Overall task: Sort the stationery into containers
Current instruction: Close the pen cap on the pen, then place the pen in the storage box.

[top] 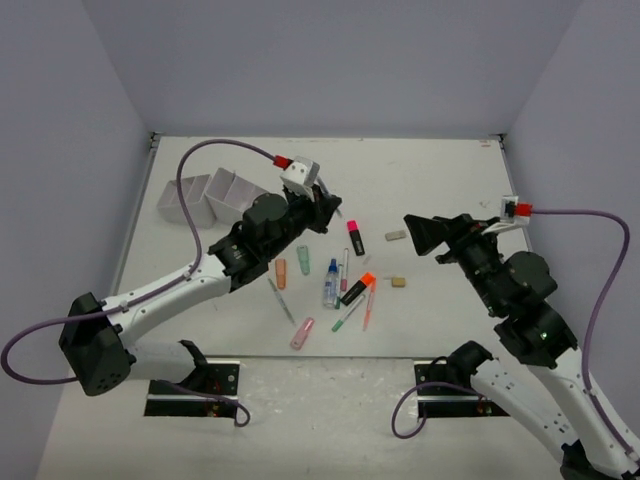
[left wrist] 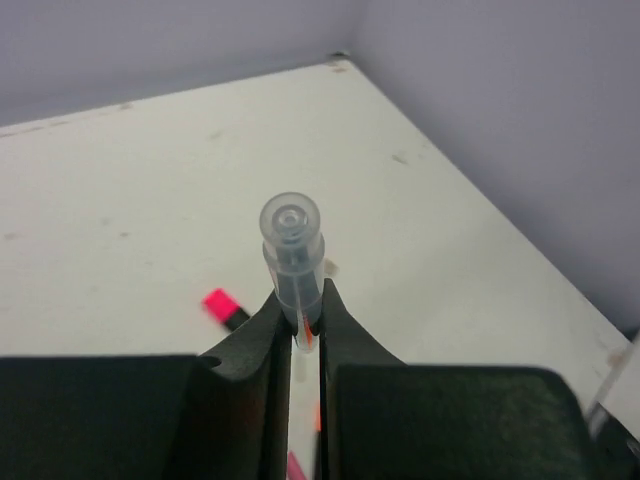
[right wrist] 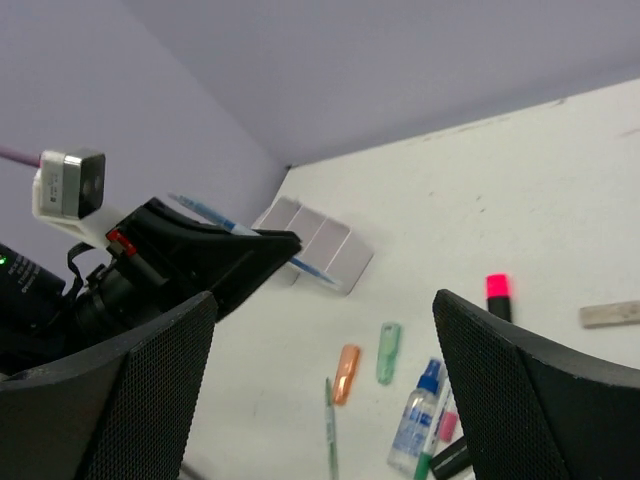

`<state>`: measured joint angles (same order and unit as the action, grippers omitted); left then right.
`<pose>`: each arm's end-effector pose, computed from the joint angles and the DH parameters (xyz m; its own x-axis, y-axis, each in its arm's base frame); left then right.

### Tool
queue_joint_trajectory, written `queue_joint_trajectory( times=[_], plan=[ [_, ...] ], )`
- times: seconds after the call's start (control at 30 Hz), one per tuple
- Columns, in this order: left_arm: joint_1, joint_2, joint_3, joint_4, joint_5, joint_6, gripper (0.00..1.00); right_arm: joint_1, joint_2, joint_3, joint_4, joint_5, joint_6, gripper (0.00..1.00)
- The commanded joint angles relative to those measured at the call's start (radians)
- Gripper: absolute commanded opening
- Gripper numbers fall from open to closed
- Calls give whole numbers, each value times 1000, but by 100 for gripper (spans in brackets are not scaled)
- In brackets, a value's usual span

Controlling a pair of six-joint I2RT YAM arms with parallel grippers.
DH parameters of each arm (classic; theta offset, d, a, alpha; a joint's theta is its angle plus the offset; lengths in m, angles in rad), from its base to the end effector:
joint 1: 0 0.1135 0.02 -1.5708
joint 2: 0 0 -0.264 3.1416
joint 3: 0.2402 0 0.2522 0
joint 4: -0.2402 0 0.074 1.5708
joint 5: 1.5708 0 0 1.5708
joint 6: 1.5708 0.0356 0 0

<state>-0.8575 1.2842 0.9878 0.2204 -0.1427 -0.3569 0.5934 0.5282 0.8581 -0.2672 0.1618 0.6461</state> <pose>0.2041 -0.2282 0.3443 -0.2756 -0.2099 -0.9381 0.5971 0.7274 -0.3382 0.0971 0.0586 0.3895 -0.2105 0.5747 -0.7908 -0.3655 0.7040 0.6090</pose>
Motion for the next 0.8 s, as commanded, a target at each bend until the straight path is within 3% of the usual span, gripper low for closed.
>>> queue_joint_trajectory(
  times=[0.0,0.13,0.27,0.5,0.77],
  plan=[
    [131,11,159,-155,-433,-26,0,-6,-66,32,-52,236,-49,93],
    [305,138,355,-383,-694,-68,0,-6,-74,-21,-47,172,-63,93],
    [577,330,469,-462,-628,-143,0,-6,-92,-71,-31,117,-61,95],
    [651,460,494,-454,-583,-188,0,-8,-123,-97,-30,124,-88,99],
    [652,460,345,-375,-558,-245,0,-8,-107,-108,-32,94,-98,99]
  ],
)
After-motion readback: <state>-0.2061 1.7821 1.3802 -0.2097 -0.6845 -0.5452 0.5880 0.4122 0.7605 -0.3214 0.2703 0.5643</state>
